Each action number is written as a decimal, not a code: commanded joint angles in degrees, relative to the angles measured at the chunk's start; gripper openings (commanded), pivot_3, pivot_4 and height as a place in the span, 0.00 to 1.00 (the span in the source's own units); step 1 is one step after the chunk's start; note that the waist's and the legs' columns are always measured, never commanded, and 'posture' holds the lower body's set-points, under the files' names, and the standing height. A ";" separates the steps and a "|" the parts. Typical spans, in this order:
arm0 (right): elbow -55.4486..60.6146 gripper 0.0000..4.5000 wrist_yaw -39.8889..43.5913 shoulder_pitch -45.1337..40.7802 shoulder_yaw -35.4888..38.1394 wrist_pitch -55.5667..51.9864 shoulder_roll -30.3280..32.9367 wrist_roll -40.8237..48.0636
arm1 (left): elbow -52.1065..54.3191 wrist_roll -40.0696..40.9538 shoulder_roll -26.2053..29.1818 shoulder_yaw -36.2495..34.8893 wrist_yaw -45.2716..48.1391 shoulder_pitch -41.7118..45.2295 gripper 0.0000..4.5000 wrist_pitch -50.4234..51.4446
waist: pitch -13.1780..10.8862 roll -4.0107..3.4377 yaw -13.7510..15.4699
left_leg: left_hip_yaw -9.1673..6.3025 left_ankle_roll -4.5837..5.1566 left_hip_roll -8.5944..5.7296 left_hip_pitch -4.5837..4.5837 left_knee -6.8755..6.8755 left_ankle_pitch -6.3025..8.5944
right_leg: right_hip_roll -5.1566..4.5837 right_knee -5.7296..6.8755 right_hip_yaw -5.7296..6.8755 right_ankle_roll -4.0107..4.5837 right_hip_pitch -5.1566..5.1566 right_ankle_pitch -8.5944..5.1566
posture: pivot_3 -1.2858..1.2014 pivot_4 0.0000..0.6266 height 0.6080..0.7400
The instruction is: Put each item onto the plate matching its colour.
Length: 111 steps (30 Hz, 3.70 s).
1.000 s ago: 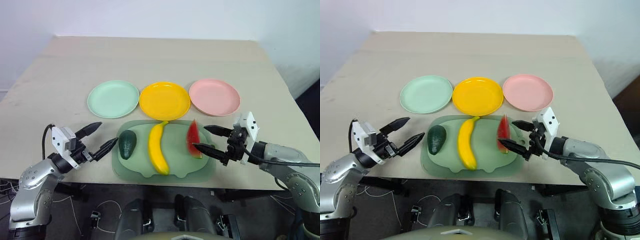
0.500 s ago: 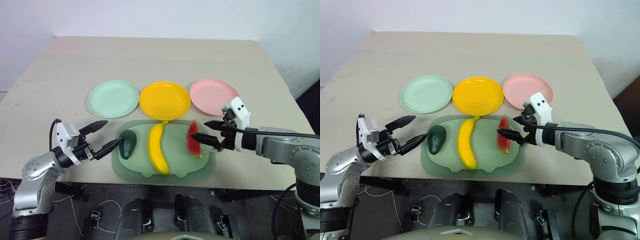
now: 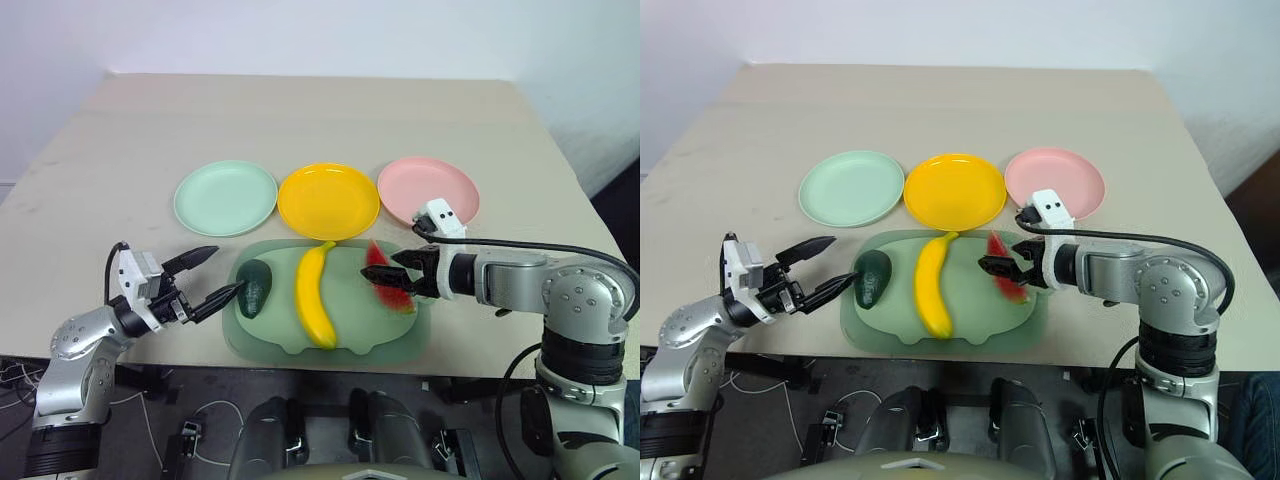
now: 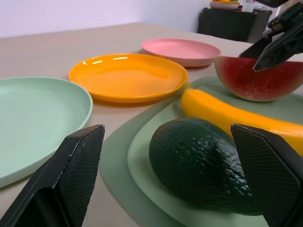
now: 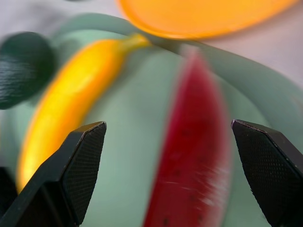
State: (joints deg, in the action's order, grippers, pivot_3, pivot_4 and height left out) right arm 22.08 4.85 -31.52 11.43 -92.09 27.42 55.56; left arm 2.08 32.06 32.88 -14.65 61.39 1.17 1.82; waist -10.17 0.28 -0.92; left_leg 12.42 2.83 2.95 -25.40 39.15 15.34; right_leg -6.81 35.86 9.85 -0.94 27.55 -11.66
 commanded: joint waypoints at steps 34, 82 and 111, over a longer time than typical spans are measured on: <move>1.46 0.54 13.60 -10.23 -2.17 2.42 2.26 -10.45 | 0.60 -0.17 0.59 -1.74 -0.23 -1.44 1.00 -2.23 | -0.04 -0.06 -0.17 | 0.04 -0.05 0.02 -0.07 0.00 -0.03 | 0.00 0.13 -0.06 -0.01 0.19 -0.02 | 0.52 0.24 0.67; -8.83 0.99 35.08 -17.63 -8.48 7.06 6.49 -25.93 | 11.18 1.23 0.75 -5.07 -7.40 -8.26 1.00 1.50 | -0.10 -0.15 -1.65 | 0.35 -0.17 0.11 -0.24 0.01 -0.12 | -0.03 0.57 -0.31 -0.12 0.78 0.05 | 0.52 0.24 0.67; -25.99 0.99 -5.62 -20.71 -17.38 -0.41 -14.46 7.68 | 11.98 -0.47 -0.02 2.03 -11.23 1.86 1.00 6.81 | -0.04 -0.07 -1.65 | 0.43 -0.18 0.07 -0.17 0.03 -0.13 | 0.04 0.60 -0.29 -0.17 0.63 0.14 | 0.52 0.24 0.67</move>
State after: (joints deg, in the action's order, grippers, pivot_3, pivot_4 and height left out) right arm -3.79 1.33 -50.59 -5.50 -92.13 13.34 60.80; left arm 12.60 31.80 32.48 -12.30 50.20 2.73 8.59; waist -10.20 0.22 -2.57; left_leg 12.84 2.65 3.01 -25.56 39.18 15.20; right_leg -6.76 36.46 9.56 -1.12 28.17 -11.52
